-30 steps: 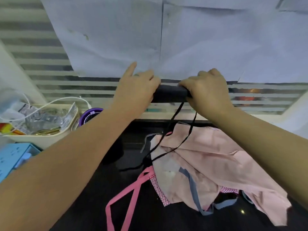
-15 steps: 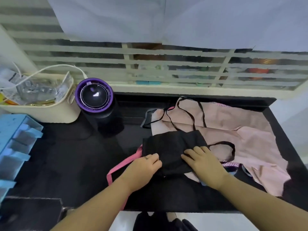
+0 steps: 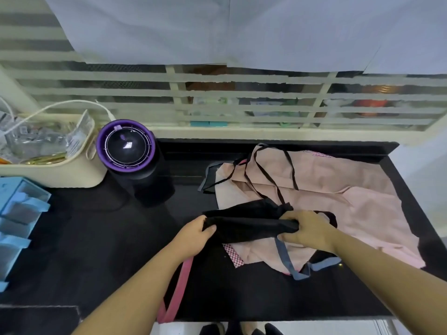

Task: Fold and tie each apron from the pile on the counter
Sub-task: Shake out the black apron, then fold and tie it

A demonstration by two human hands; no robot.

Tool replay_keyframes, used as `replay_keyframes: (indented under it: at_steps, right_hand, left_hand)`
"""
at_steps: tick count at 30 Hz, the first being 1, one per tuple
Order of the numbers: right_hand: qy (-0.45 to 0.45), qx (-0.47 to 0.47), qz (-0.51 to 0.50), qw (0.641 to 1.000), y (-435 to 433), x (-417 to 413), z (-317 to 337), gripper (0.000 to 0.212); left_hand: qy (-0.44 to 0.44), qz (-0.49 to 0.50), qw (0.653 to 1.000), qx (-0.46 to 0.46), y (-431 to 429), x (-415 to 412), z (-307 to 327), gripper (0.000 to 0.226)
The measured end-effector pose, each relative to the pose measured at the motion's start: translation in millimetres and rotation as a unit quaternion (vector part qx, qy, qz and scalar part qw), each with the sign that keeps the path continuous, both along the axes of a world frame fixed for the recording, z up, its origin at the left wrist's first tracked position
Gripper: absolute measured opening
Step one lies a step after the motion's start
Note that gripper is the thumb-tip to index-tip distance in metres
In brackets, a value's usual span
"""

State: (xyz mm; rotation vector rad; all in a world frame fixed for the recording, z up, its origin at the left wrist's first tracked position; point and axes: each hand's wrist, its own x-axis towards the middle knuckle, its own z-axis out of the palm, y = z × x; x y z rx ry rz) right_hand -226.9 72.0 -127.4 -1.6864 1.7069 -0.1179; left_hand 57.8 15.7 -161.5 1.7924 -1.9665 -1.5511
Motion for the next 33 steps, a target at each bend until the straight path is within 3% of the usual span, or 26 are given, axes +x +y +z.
replay_keyframes:
  at_steps: [3,5,7,14,15,16,18,19,21,25,28,33]
  right_hand:
    - [-0.033,0.025,-0.052,0.998,-6.3,-5.0,-4.2,0.014]
    - [-0.08,0.032,-0.109,0.99,-8.9,-8.7,-6.4,0.007]
    - [-0.101,0.043,-0.148,0.983,-13.0,-10.1,-8.2,0.018]
    - [-0.009,0.099,-0.146,0.984,-36.9,-5.1,-23.3,0.032]
    - [-0.001,0.099,-0.144,0.985,-38.6,-3.9,-23.6,0.032]
    - [0.004,0.1,-0.143,0.985,-40.1,-3.7,-23.8,0.032]
    - [0.01,0.103,-0.145,0.984,-41.4,-4.8,-24.5,0.033]
    - [0.007,0.104,-0.145,0.984,-41.2,-4.8,-24.9,0.033]
    - [-0.005,0.103,-0.147,0.984,-40.0,-5.7,-24.8,0.032]
    - [-0.032,0.096,-0.168,0.981,-36.6,-5.5,-24.3,0.031]
    - [-0.062,0.089,-0.185,0.977,-32.9,-6.2,-22.3,0.032]
    - [-0.084,0.065,-0.203,0.973,-24.7,-6.5,-24.7,0.035]
  left_hand:
    - [-0.032,0.019,0.999,0.006,-5.0,-4.5,-4.1,0.039]
    - [-0.047,0.029,0.998,-0.013,-6.8,-8.9,-4.0,0.034]
    - [-0.071,0.037,0.996,-0.035,-7.6,-14.2,-5.3,0.028]
    - [-0.143,0.087,0.983,-0.069,-8.8,-36.1,-1.9,0.025]
    - [-0.168,0.066,0.978,-0.103,-6.7,-36.7,0.4,0.031]
    - [-0.2,0.02,0.958,-0.202,-5.4,-37.4,-1.7,0.04]
    - [-0.198,-0.107,0.892,-0.392,-2.7,-43.7,-5.1,0.048]
    - [-0.193,-0.186,0.875,-0.403,-2.1,-47.7,-5.0,0.049]
    - [-0.194,-0.268,0.888,-0.319,-8.3,-58.7,-5.9,0.053]
    - [-0.202,-0.285,0.907,-0.234,-36.4,-67.4,-2.9,0.057]
    - [-0.199,-0.281,0.934,-0.099,-55.6,-76.2,9.8,0.057]
    - [-0.204,-0.362,0.909,0.037,-76.5,-90.9,18.1,0.034]
